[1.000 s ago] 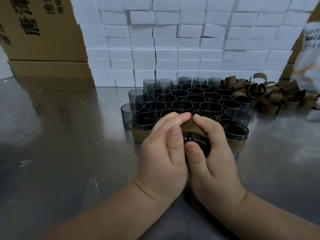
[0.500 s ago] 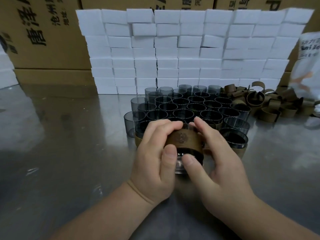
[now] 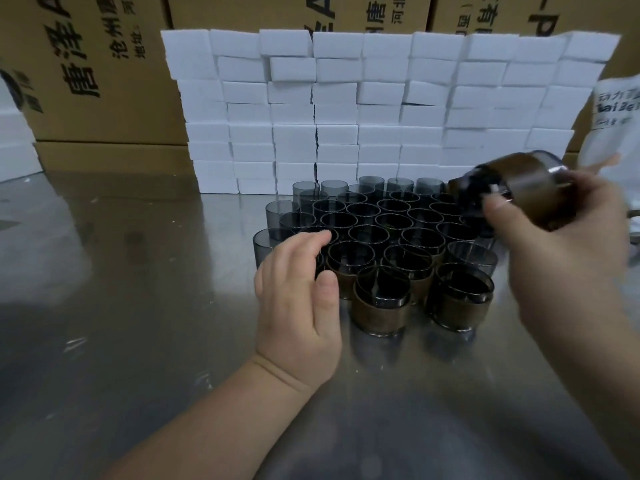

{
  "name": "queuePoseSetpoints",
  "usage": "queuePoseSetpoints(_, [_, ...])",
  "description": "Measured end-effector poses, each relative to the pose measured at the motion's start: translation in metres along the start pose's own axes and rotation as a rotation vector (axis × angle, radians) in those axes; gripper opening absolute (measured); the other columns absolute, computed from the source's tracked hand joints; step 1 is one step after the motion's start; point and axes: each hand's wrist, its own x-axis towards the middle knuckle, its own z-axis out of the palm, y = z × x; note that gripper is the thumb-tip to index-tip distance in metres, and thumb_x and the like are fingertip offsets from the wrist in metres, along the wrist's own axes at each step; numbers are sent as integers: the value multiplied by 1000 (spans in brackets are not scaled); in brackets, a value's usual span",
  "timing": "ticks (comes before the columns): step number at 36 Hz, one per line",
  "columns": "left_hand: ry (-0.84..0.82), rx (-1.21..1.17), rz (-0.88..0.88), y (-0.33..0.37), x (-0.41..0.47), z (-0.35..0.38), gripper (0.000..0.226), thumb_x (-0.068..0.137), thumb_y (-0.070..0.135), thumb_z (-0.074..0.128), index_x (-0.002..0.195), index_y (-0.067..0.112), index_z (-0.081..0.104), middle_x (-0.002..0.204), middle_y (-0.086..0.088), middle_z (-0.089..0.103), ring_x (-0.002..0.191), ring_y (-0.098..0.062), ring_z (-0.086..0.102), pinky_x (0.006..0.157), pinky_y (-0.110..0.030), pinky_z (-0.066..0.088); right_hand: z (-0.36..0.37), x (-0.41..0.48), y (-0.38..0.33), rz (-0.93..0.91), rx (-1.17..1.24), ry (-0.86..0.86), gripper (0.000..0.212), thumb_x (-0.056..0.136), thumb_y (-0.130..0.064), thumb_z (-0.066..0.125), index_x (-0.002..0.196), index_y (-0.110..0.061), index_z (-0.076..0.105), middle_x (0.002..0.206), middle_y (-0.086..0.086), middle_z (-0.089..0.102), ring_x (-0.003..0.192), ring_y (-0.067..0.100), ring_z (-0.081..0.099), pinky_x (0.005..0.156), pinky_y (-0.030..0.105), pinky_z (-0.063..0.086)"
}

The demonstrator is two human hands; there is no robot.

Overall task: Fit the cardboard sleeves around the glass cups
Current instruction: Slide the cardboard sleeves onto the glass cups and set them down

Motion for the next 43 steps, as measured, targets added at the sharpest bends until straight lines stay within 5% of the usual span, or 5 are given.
queuePoseSetpoints(4, [-35, 55, -57, 0, -1, 2, 45, 92, 30, 28, 112, 5, 60, 113, 1, 52, 109, -14, 45, 97, -44, 36, -5, 30, 32, 100, -68, 91, 57, 58, -52, 70, 103, -25, 48, 102, 0, 62, 93, 17, 62, 81, 45, 54])
queuePoseSetpoints(10, [-87, 111, -87, -1, 0, 4, 43, 89, 30, 31, 107, 6, 62, 109, -6, 58, 105, -24, 52, 94, -49, 39, -11, 39, 81, 34, -271, 103, 15, 86, -33, 53, 96, -22, 55, 86, 0, 57, 81, 20, 55, 75, 35, 45])
queuePoseSetpoints(28, [-121, 96, -157, 1, -1, 5, 46, 87, 35, 30, 102, 10, 66, 107, 7, 48, 106, -14, 45, 97, -45, 36, -7, 30, 112, -99, -651, -220, 19, 89, -7, 54, 96, 2, 70, 90, 20, 67, 90, 37, 59, 68, 32, 39])
queuePoseSetpoints(39, [-346, 134, -110, 18, -6, 12, 51, 85, 41, 32, 111, 12, 64, 119, -6, 53, 118, -21, 43, 101, -33, 24, -4, 27, 112, -1, -530, -386, 41, 88, 0, 43, 125, -13, 58, 123, 10, 59, 119, 27, 49, 97, 34, 36])
queuePoseSetpoints(43, [-511, 254, 32, 19, -8, 13, 54, 80, 50, 38, 118, 16, 59, 125, -8, 50, 121, -26, 42, 105, -46, 26, -4, 24, 110, -28, -431, -411, 44, 83, 11, 43, 118, -9, 61, 130, 13, 53, 132, 24, 36, 103, 26, 23])
